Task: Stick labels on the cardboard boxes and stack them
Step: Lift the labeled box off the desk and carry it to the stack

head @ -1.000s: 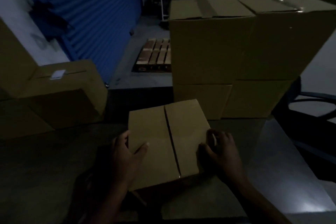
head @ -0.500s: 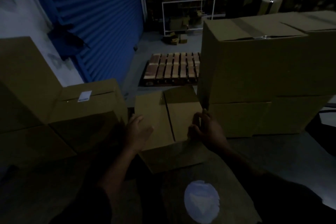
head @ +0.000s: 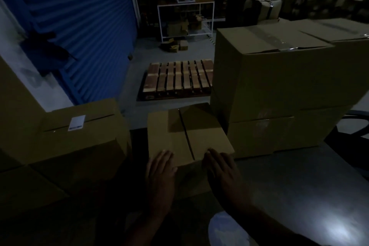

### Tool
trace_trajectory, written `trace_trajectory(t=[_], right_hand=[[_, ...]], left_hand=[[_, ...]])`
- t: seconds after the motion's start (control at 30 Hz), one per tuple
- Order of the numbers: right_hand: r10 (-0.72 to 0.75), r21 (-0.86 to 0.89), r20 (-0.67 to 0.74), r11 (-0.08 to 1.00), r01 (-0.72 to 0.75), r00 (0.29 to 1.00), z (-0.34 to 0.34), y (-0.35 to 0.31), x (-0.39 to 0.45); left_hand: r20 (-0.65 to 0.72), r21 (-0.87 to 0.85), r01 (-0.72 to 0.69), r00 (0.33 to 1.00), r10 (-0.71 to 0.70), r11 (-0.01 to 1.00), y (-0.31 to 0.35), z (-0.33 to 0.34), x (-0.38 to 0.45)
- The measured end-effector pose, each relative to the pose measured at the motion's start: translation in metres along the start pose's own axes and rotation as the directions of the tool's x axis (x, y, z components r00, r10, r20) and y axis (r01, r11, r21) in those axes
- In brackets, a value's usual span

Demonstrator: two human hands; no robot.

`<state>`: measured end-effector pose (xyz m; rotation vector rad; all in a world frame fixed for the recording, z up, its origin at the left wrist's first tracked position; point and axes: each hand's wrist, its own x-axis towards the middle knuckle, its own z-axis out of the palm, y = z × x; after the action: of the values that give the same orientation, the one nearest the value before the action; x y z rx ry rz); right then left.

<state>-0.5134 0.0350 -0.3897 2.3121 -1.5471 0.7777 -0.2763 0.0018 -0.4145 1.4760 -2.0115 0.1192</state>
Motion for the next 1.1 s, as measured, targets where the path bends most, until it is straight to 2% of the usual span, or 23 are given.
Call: trace_trajectory(t=[0.13,0.3,0.4,0.6,0.73,0.83,0.97,1.03,1.1], right_hand=[[0.107,-0.016,0.168,0.994,-0.106,0.98,0.001,0.005,0.044],[0.194,-0.05,0.242,0.981,-0.188,0.951,0.007,0.022,0.083],[0.17,-0.053,0.21,0.985,-0.163,0.963,0.014,0.033,0.091],[0.108,-0.008,0.044,0.994,-0.107,0.993,0.023,0.04,0.095],[0.049,0.107,0.012,0.993,-0.05,0.999,0.03,0.022,0.101],[-0.013,0.253,0.02,0.967,0.008,1.0,0.035,-0.01,0.107],[-0.116,0.334,0.014,0.937,0.105,0.993,0.046,-0.063,0.121],[-0.126,0.411,0.051,0.907,0.094,0.991,0.052,-0.093,0.136],[-0.139,0.483,0.097,0.872,0.075,0.985,0.06,-0.123,0.151]], left_hand=[[0.077,0.04,0.051,0.996,-0.054,0.998,-0.021,0.015,0.048],[0.094,0.006,0.035,0.995,-0.036,0.999,-0.029,0.043,0.098],[0.088,-0.011,0.083,0.993,-0.082,0.997,-0.027,0.056,0.113],[0.113,-0.026,0.125,0.986,-0.122,0.992,-0.03,0.057,0.115],[0.15,-0.146,0.216,0.969,-0.194,0.965,-0.014,0.026,0.109],[0.058,-0.221,0.289,0.957,-0.284,0.931,-0.007,0.002,0.091],[-0.087,-0.231,0.351,0.922,-0.378,0.908,-0.027,-0.033,0.065],[-0.147,-0.267,0.419,0.872,-0.466,0.868,-0.049,-0.056,0.054],[-0.229,-0.285,0.502,0.791,-0.567,0.817,-0.078,-0.077,0.041]])
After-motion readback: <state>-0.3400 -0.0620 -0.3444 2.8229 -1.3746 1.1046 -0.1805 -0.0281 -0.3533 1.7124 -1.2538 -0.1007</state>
